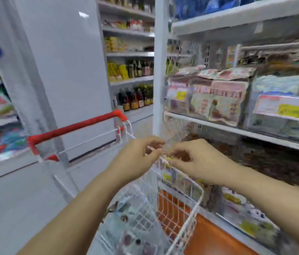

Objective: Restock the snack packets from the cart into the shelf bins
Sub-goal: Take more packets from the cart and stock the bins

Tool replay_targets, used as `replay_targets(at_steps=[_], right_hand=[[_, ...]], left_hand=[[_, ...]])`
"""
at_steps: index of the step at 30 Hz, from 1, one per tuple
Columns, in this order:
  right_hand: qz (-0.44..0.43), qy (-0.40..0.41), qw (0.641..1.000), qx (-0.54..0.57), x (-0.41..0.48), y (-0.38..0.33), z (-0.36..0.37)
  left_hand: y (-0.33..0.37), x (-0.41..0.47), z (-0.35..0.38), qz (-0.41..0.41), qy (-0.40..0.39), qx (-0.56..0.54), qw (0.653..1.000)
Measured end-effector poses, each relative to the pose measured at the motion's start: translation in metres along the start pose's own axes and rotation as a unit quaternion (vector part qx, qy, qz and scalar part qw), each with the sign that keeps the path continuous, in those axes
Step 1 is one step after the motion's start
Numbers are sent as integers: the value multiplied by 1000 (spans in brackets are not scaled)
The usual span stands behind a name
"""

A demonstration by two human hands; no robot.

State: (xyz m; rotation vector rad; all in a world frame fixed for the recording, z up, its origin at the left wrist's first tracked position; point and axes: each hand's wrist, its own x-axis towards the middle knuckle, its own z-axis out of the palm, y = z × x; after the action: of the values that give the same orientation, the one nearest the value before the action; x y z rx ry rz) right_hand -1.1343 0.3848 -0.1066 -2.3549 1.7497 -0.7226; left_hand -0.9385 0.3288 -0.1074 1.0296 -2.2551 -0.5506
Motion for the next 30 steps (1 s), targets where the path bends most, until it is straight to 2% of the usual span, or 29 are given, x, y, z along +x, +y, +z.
replay_targets(at_steps=[7,13,18,23,30], right_hand=[[-21,-216,976,-2,37,-3,130],[-12,-330,942,-58,86,17,208],[-53,-367,923,-103,123,22,270],[-78,-451,869,-187,138,36,336],[-137,-397,883,-209,131,56,352]], left_hand=[[-104,-49,0,-166,40,27,985],[-141,-45,-7,-207,81,-4,975],[-151,-41,-13,-232,66,-13,970],[-154,-43,-17,-255,57,-43,964],[-155,-44,-20,-258,59,-55,963]])
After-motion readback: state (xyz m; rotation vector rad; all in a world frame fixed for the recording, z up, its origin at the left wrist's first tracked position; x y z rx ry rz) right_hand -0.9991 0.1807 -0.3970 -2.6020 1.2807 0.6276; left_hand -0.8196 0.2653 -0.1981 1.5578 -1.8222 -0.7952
